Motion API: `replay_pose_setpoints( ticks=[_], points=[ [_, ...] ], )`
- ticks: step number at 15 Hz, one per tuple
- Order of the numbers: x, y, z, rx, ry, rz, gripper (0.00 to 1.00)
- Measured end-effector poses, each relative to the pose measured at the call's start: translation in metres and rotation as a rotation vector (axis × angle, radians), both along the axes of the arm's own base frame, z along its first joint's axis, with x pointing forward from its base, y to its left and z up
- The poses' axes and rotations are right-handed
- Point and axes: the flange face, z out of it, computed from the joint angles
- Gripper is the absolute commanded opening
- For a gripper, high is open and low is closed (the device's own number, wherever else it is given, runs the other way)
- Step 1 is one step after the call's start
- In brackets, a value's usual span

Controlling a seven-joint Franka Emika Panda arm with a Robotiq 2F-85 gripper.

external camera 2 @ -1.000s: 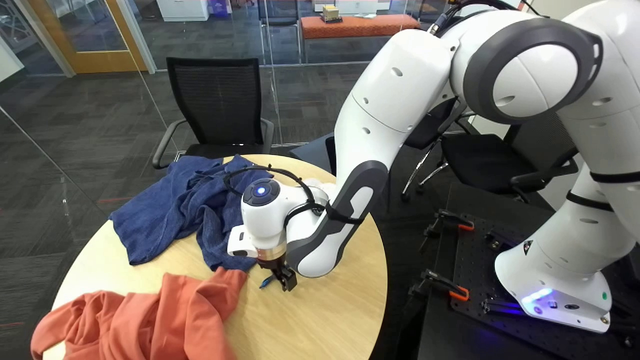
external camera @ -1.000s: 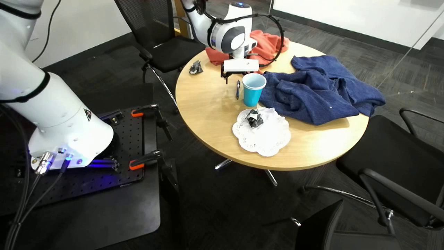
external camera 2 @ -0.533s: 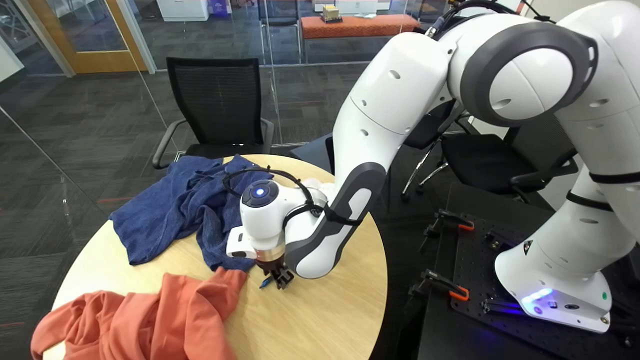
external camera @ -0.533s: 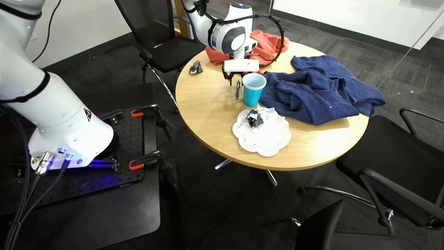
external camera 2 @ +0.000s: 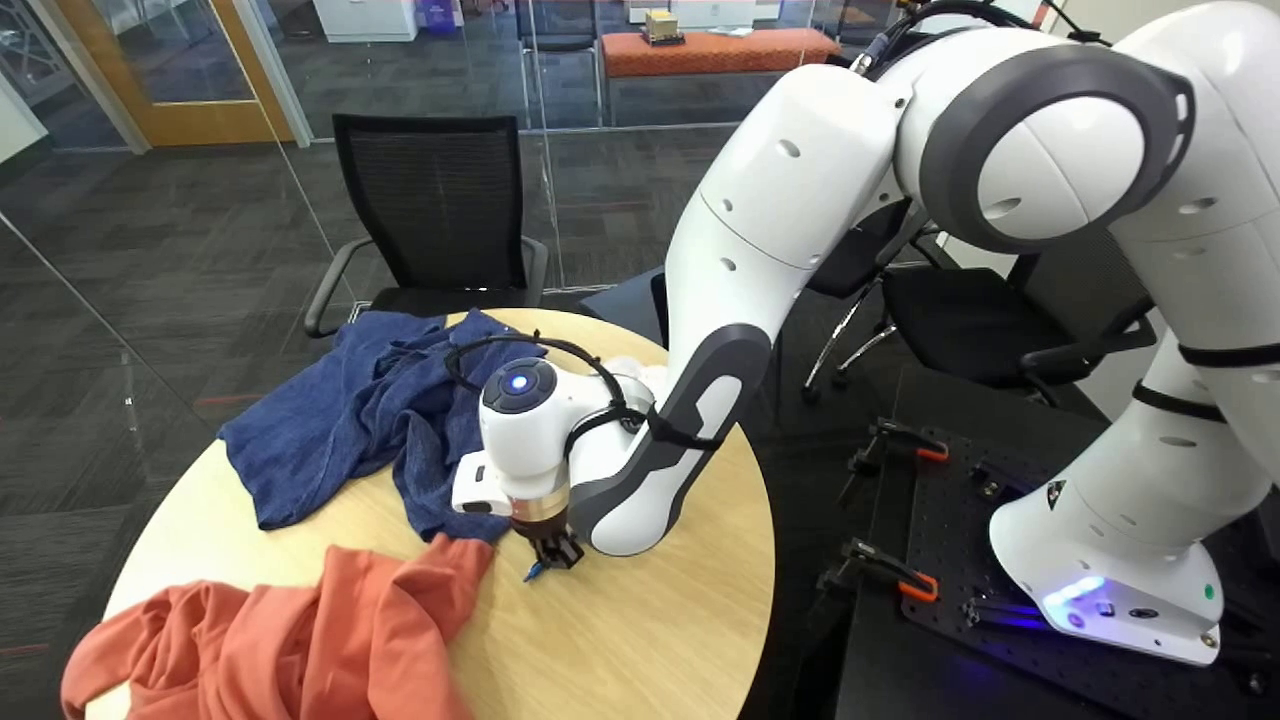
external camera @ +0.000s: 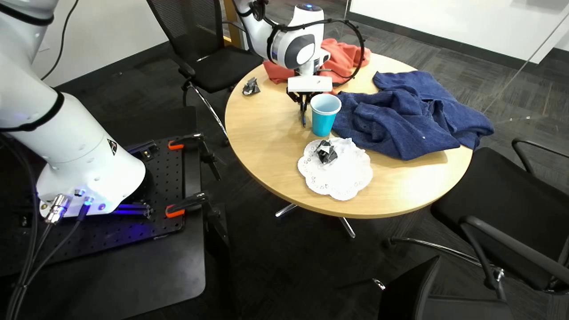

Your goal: Take the pen from the table and place it in the blue cup

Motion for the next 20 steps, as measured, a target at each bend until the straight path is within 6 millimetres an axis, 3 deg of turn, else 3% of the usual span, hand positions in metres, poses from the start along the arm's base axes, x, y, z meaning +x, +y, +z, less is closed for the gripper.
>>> replay_pose_setpoints(
  ticks=[4, 7, 11, 16, 20],
  points=[
    [0.001, 0.001, 0.004, 0.001, -0.006, -0.006, 0.03],
    [0.006, 0.004, 0.026, 0.003, -0.033, -0.037, 0.03],
    [0.002, 0.009, 0.078, -0.009, -0.065, -0.080, 0.03],
    [-0.022, 0.017, 0.147, -0.031, -0.079, -0.095, 0.03],
    [-0.041, 0.010, 0.195, -0.033, -0.127, -0.123, 0.03]
  ],
)
